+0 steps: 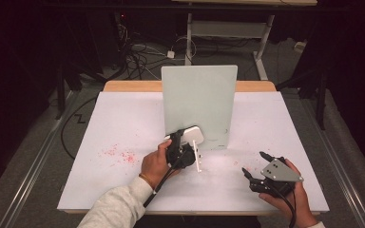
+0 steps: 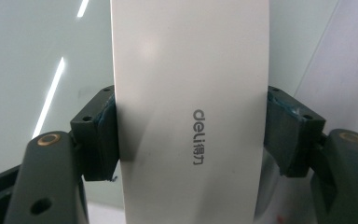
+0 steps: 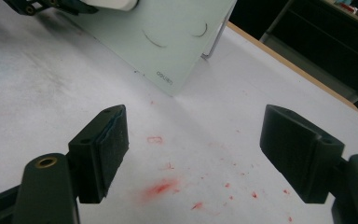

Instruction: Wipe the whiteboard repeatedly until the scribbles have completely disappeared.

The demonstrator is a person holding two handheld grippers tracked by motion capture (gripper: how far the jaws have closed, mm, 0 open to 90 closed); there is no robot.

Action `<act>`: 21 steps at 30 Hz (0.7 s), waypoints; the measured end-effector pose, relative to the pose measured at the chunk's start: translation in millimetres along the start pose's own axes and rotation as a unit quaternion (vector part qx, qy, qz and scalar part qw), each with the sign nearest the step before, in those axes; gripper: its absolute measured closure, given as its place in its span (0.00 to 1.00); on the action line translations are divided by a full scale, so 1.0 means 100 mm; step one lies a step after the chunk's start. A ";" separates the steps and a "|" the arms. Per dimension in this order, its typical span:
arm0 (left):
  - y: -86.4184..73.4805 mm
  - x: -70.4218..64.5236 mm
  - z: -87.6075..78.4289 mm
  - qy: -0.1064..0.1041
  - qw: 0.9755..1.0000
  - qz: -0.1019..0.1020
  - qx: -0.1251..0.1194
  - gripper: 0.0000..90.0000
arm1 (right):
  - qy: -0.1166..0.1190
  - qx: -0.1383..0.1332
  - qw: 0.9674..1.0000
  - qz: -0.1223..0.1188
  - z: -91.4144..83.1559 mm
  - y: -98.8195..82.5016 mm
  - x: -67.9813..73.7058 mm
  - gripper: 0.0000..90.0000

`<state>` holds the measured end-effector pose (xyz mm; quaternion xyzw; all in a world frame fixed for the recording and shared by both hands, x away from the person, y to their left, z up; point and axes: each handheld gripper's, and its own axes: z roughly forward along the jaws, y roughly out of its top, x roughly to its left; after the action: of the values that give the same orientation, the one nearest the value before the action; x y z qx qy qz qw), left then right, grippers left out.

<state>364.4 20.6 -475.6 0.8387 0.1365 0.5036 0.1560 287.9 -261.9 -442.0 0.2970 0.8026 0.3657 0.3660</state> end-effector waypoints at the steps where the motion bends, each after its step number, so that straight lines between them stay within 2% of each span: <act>1: -0.03 -0.01 0.00 0.004 1.000 0.007 0.005 0.32 | 0.000 0.000 1.000 -0.002 0.00 0.00 0.00 0.27; 4: -0.08 -0.03 -0.01 -0.003 1.000 -0.001 0.009 0.32 | 0.001 0.000 1.000 -0.003 0.00 0.01 0.01 0.27; 6: -0.07 -0.08 0.00 0.004 1.000 0.002 0.010 0.32 | 0.001 0.001 1.000 -0.003 0.01 0.00 0.01 0.27; 9: -0.05 -0.11 0.02 0.003 1.000 0.004 0.003 0.32 | 0.002 0.002 1.000 -0.003 0.01 0.00 0.01 0.27; 11: 0.00 -0.14 0.03 0.003 1.000 0.009 -0.003 0.32 | 0.002 0.002 1.000 -0.002 0.01 0.00 0.01 0.27; 13: 0.09 -0.17 0.04 0.000 1.000 0.023 -0.002 0.32 | 0.000 0.002 1.000 -0.004 0.01 0.00 0.00 0.27; 14: 0.14 -0.22 0.07 0.001 1.000 0.016 -0.014 0.32 | -0.003 0.000 1.000 -0.002 0.00 0.00 -0.01 0.27; 17: 0.32 -0.31 0.10 0.002 0.999 0.045 -0.017 0.32 | -0.008 -0.005 1.000 0.005 -0.02 0.01 -0.04 0.27; 18: 0.44 -0.38 0.12 0.005 0.997 0.069 -0.014 0.32 | -0.014 -0.008 1.000 0.010 -0.03 0.00 -0.07 0.27; 19: 0.44 -0.38 0.12 0.005 0.997 0.069 -0.014 0.32 | -0.014 -0.008 1.000 0.010 -0.03 0.00 -0.07 0.27; 21: 0.55 -0.43 0.15 0.007 0.997 0.075 -0.023 0.32 | -0.014 -0.009 1.000 0.012 -0.03 0.00 -0.08 0.27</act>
<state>362.1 -48.4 -495.2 0.8393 0.0621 0.5226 0.1361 289.7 -269.3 -437.9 0.3083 0.7907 0.3728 0.3752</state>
